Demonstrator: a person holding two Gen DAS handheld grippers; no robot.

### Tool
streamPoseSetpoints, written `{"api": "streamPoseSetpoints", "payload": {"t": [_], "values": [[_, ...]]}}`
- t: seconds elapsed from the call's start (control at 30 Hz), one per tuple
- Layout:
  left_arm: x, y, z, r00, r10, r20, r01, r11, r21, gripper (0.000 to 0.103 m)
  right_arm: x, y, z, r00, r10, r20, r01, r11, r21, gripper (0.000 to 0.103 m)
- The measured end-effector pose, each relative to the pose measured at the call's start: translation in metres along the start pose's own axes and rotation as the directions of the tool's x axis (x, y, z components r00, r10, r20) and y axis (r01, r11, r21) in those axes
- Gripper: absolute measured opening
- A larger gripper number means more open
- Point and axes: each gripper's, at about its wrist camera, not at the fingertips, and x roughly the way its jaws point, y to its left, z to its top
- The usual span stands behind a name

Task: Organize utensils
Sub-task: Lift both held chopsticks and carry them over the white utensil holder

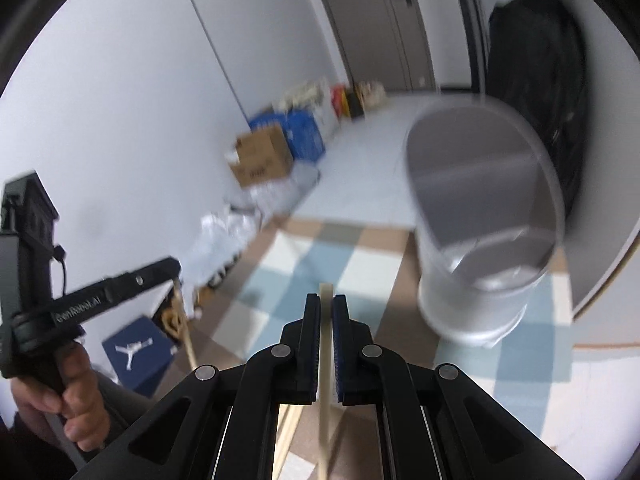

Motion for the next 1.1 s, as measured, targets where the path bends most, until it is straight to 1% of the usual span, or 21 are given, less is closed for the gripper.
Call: {"api": "streamPoseSetpoints", "payload": {"t": [0.1,0.13,0.2,0.3,0.5,0.7,0.9,1.1], "values": [[-0.011,-0.009,0.006,0.998,-0.024,0.053,0.024,1.000,0.017,0.002,-0.012,-0.003,0.008,0.998,0.011,0.055,-0.011,1.000,-0.007,0.005],[-0.013,-0.013,0.008,0.997,-0.023,0.070,0.021,0.999,0.033,0.002,-0.016,-0.004,0.009,0.997,0.022,0.068,-0.021,1.000,-0.013,0.005],[-0.015,-0.021,0.009,0.996,-0.017,0.091,0.011,0.998,0.059,0.002,-0.019,-0.005,0.009,0.997,0.030,0.075,-0.029,0.999,-0.016,0.005],[-0.018,-0.030,0.012,0.994,-0.034,0.104,0.026,0.997,0.077,0.002,-0.020,-0.006,0.008,0.996,0.043,0.081,-0.041,0.999,-0.020,0.005],[-0.020,-0.050,0.020,0.992,-0.057,0.112,0.043,0.992,0.121,0.002,-0.043,-0.010,0.009,0.989,0.061,0.137,-0.057,0.998,-0.031,0.004],[-0.029,-0.068,0.029,0.990,-0.076,0.115,0.056,0.983,0.174,0.002,-0.060,-0.012,0.013,0.978,0.075,0.193,-0.068,0.997,-0.044,0.004],[-0.037,-0.094,0.039,0.989,-0.096,0.110,0.069,0.973,0.221,0.002,-0.078,-0.020,0.025,0.967,0.082,0.242,-0.077,0.997,-0.031,0.004],[-0.037,-0.120,0.055,0.988,-0.129,0.089,0.104,0.965,0.242,0.002,-0.100,-0.032,0.044,0.956,0.078,0.284,-0.074,0.997,-0.025,0.004]]}}
